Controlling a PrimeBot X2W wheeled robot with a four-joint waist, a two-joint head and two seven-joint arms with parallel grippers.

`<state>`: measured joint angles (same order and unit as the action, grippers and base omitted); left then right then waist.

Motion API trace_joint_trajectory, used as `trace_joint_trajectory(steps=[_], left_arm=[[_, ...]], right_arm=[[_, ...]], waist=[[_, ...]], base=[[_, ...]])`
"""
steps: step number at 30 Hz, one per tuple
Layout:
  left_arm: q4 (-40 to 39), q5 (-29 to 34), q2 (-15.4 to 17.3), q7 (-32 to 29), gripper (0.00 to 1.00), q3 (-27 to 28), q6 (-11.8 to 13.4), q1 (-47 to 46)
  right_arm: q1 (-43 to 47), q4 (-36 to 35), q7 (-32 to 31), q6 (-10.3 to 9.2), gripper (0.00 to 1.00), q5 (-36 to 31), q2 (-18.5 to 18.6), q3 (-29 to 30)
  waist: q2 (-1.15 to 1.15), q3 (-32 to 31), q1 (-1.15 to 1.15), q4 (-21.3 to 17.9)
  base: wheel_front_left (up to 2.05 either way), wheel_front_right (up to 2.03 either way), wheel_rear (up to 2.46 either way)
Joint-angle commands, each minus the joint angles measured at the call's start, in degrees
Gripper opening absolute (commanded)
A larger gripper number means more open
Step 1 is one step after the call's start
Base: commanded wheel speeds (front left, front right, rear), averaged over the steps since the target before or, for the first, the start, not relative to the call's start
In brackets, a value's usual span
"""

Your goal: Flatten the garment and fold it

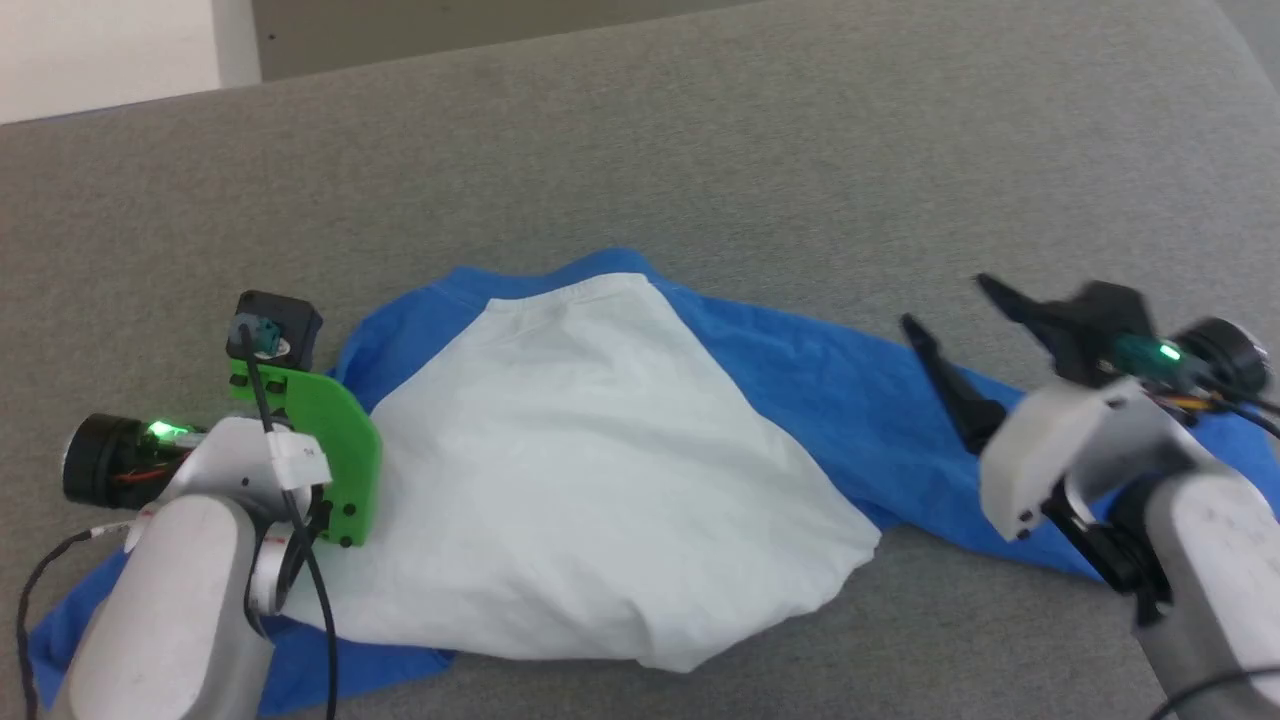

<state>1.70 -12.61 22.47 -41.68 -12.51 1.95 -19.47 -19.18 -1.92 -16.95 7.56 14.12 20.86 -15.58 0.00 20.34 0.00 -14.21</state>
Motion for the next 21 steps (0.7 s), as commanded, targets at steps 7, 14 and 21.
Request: trace_joint_trajectory(steps=[7,14,21], left_arm=[[2.2,-0.9,-2.2,1.1,0.0,-2.2,-1.3,-2.8],[3.5,-1.4,-3.0,2.1,0.0,-3.0,-1.5,-4.0],[3.0,-3.1,-2.9,2.4,0.0,-2.8,-2.2,-3.6]], right_arm=[[-14.7,16.5,-8.5,-0.08,1.0,11.3,4.0,-14.9],[-19.6,23.5,-19.6,-0.08,0.51,19.8,6.4,-25.1],[-21.8,19.9,-31.7,-0.08,0.0,27.3,11.2,-31.3]], waist=[[0.0,2.8,0.0,4.3],[0.0,3.8,0.0,5.7],[0.0,3.4,0.0,6.1]], base=[[0.0,0.0,0.0],[0.0,0.0,0.0],[0.0,0.0,0.0]])
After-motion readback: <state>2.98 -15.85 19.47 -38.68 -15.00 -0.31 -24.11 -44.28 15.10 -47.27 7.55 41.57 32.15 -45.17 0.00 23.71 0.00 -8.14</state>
